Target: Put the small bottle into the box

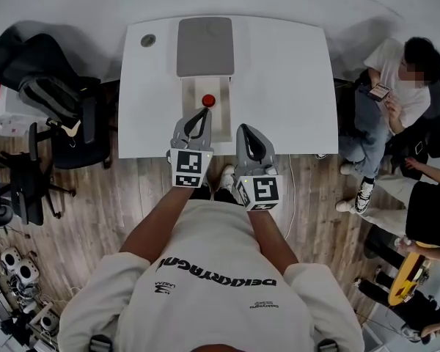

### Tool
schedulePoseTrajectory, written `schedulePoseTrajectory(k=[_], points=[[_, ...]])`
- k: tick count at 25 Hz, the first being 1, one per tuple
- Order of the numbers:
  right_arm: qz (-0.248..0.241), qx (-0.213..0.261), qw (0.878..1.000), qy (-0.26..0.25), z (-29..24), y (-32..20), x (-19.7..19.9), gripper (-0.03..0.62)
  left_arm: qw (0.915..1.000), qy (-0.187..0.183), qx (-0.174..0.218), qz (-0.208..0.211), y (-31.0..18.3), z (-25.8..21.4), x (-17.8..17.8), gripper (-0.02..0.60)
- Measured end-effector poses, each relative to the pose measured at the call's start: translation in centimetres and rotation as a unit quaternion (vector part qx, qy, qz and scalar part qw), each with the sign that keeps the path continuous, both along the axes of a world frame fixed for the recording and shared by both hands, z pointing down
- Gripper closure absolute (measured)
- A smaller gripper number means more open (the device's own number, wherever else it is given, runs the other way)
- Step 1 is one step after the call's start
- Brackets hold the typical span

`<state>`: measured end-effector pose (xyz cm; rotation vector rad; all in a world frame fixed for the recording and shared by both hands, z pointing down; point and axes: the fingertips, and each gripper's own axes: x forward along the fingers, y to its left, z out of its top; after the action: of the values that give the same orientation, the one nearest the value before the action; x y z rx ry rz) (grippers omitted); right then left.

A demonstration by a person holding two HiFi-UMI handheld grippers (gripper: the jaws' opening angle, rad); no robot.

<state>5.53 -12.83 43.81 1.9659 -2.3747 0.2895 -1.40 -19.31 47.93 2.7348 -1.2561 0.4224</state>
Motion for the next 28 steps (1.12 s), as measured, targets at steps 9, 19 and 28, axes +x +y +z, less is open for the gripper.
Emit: schedulePoseTrajectory(k=[9,19,28], points=[[-0.01,0.006,1.0,-0.008,-0.9,-0.5,-0.2,0.595,0.9997,0.01,0.011,0.017,0.9,-2.0,0.4,0.581],[-0.02,0.015,1.0,-0.008,-1.8,-1.8,-0.4,0.595,0.9992,0.017,0.026,0.027,1.1,-3.4,0.2,0.581],[-0.026,0.015,1.0,-0.008,-2.1,-2.5,-0.5,0.595,0.9983,0.028,0.038,0.033,1.4,-4.9,0.2,0.581]])
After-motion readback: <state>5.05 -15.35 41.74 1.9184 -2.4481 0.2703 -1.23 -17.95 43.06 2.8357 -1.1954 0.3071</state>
